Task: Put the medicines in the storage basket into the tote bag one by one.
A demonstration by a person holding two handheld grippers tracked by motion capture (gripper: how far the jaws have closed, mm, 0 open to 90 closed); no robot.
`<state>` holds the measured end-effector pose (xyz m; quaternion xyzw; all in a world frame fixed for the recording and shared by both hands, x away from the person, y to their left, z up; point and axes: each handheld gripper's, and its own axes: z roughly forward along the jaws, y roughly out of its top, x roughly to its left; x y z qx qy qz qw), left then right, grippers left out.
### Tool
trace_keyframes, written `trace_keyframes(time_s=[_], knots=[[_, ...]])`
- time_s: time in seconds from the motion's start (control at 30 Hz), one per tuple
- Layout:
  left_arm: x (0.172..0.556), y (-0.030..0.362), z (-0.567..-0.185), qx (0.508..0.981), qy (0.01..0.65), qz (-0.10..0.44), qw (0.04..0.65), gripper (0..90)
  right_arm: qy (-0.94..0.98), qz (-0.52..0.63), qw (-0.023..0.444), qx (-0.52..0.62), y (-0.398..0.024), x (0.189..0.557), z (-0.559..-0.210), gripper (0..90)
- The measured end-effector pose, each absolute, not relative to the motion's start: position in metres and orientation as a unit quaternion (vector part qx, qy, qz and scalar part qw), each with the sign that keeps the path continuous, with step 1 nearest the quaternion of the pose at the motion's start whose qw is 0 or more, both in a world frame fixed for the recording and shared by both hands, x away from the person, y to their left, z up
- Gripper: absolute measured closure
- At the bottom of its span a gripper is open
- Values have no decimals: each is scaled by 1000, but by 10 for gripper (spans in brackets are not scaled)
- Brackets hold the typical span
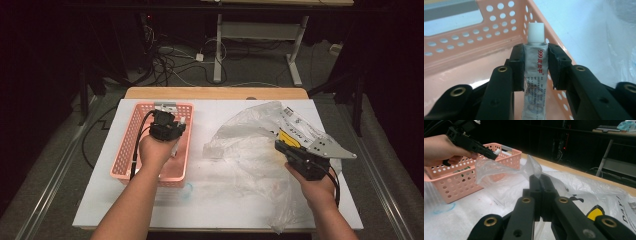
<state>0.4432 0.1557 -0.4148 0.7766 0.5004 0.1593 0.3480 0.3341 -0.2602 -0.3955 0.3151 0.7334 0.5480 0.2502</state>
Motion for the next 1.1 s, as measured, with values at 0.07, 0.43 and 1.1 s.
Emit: trace_keyframes(time_s=[0.07, 0.43, 1.1], knots=[[440, 157, -412, 773, 496, 168, 357, 665, 733, 548, 249, 317, -260, 334, -396, 900], [415, 164, -395, 761, 464, 197, 408, 665, 736, 546, 248, 314, -257, 333, -397, 900], [376, 177, -389, 758, 433, 189, 450, 665, 743, 540, 247, 309, -252, 332, -399, 900]])
